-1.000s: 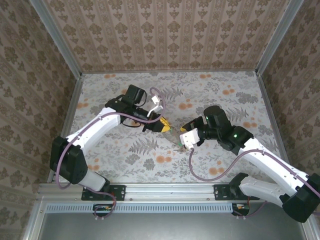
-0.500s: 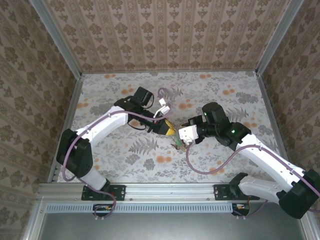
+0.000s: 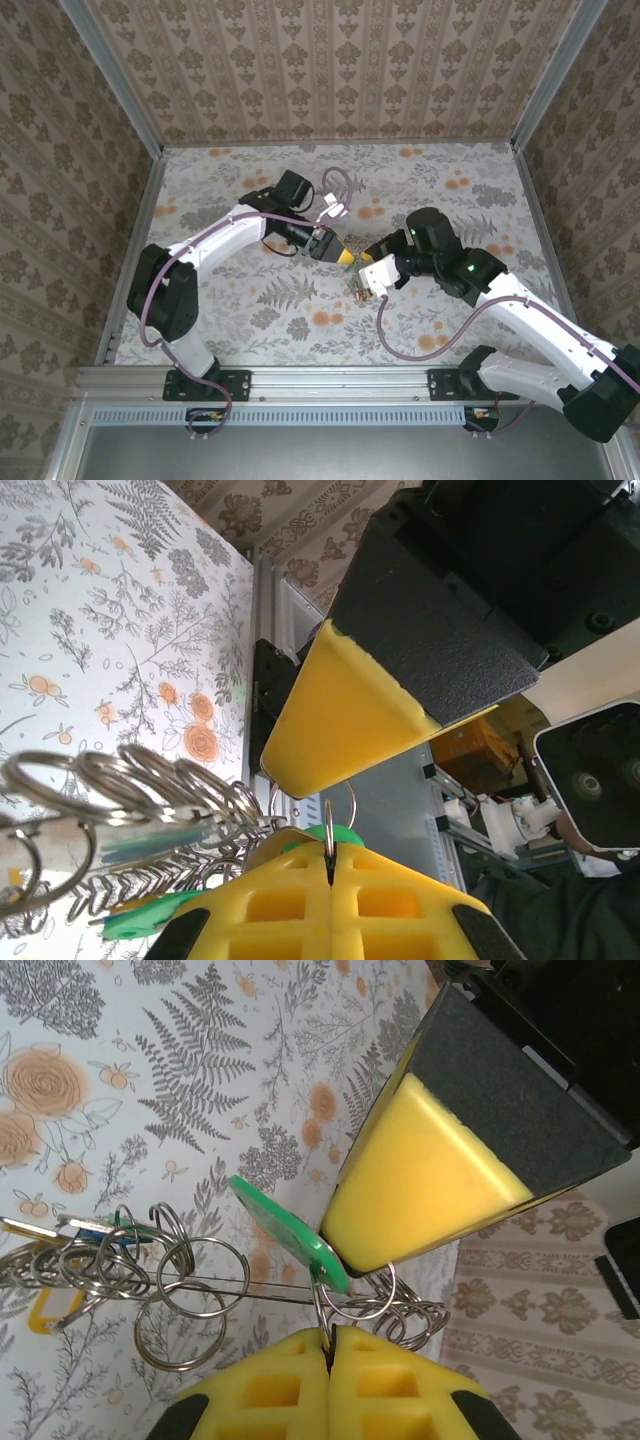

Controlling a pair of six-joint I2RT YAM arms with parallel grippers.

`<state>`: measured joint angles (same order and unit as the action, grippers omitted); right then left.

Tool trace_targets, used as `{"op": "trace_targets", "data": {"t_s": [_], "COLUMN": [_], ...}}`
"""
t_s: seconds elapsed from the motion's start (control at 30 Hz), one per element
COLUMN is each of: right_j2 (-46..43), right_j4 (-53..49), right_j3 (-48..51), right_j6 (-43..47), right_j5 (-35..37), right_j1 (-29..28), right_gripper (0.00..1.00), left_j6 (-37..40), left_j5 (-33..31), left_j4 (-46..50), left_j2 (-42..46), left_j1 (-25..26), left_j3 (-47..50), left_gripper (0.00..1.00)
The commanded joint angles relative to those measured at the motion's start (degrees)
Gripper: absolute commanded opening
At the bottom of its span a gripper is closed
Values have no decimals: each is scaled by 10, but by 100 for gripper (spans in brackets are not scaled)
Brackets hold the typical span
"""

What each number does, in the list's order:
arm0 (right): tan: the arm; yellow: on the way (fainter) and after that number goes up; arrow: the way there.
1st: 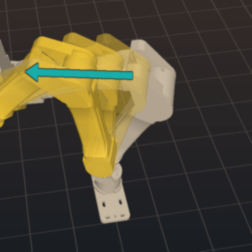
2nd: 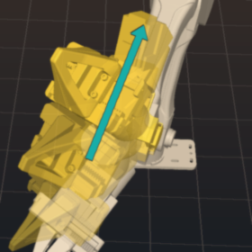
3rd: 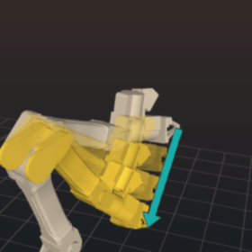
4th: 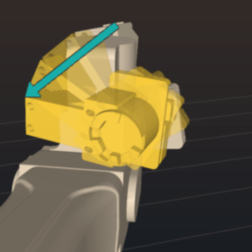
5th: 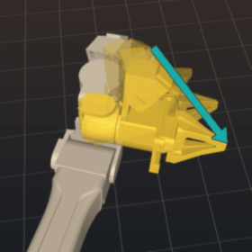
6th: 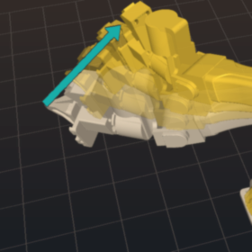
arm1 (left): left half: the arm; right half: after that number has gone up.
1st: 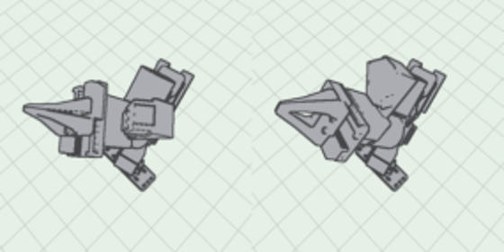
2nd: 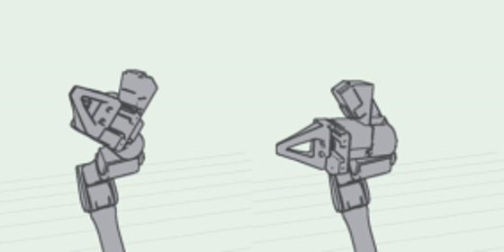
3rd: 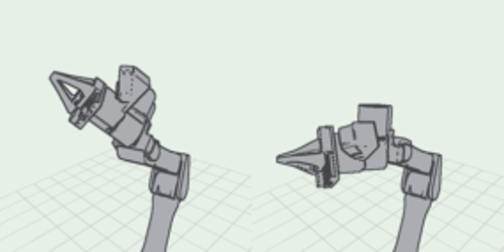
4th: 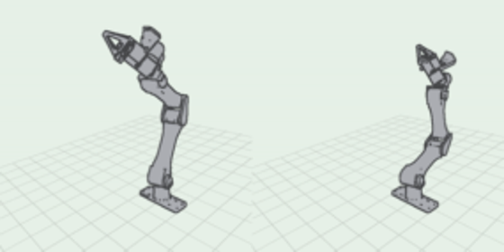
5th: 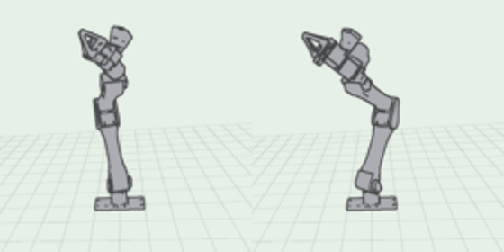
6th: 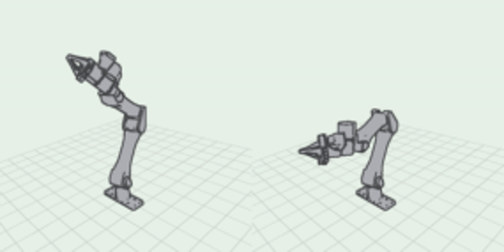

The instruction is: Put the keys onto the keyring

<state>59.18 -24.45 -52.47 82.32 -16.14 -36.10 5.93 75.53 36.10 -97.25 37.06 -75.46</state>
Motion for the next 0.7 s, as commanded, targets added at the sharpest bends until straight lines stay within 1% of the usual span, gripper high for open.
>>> {"op": "trace_targets", "data": {"t_s": [0.0,0.33,0.5,0.67], "right_j2": [-12,-15,-18,-28], "right_j4": [3,27,30,39], "right_j3": [-13,-6,-6,-3], "right_j6": [47,71,76,87], "right_j5": [22,37,38,39], "right_j1": [-6,-14,-18,-28], "right_gripper": [0,0,0,0], "left_j6": [-14,-11,9,5], "left_j5": [33,62,53,43], "left_j4": [19,34,61,71], "left_j2": [-3,-9,-12,-23], "left_j1": [4,11,11,11], "left_j3": [-19,-22,-23,-27], "left_gripper": [0,0,0,0]}}
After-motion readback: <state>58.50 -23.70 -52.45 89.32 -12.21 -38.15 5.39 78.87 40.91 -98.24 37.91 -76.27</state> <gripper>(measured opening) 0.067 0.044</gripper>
